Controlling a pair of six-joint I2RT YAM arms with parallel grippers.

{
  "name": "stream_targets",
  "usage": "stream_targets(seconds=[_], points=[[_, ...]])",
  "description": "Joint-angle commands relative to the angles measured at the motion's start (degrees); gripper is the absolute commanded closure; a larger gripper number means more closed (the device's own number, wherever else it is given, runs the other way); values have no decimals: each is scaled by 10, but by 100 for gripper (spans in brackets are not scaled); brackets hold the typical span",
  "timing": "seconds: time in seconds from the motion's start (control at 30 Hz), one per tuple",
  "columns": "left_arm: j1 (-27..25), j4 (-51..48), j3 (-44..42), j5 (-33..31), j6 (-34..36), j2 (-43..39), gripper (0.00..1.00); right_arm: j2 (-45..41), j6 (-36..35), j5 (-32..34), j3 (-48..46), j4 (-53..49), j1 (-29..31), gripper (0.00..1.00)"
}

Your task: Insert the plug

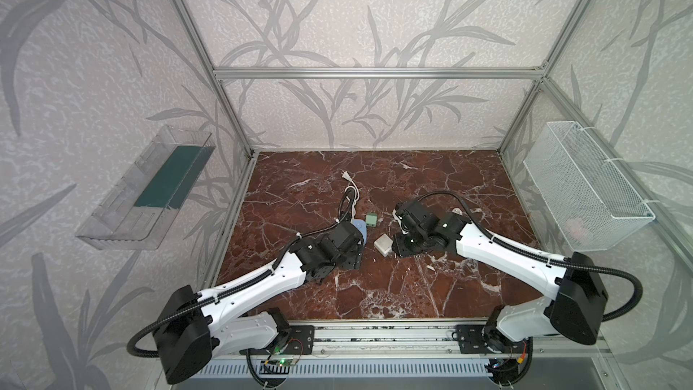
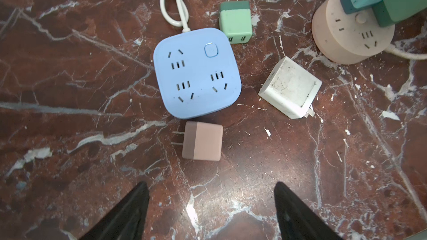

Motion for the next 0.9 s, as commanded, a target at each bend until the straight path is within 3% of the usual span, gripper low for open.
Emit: stream_targets(seconds=[0.0, 0.13, 0.87], points=[[17, 25, -5, 25, 31, 23, 31, -16, 2, 2, 3, 0, 0, 67], [36, 44, -5, 49, 31, 47, 38, -27, 4, 9, 2, -4, -1, 68], [72, 59, 36, 101, 8, 178, 39, -31, 3, 24, -11, -11, -1, 70]])
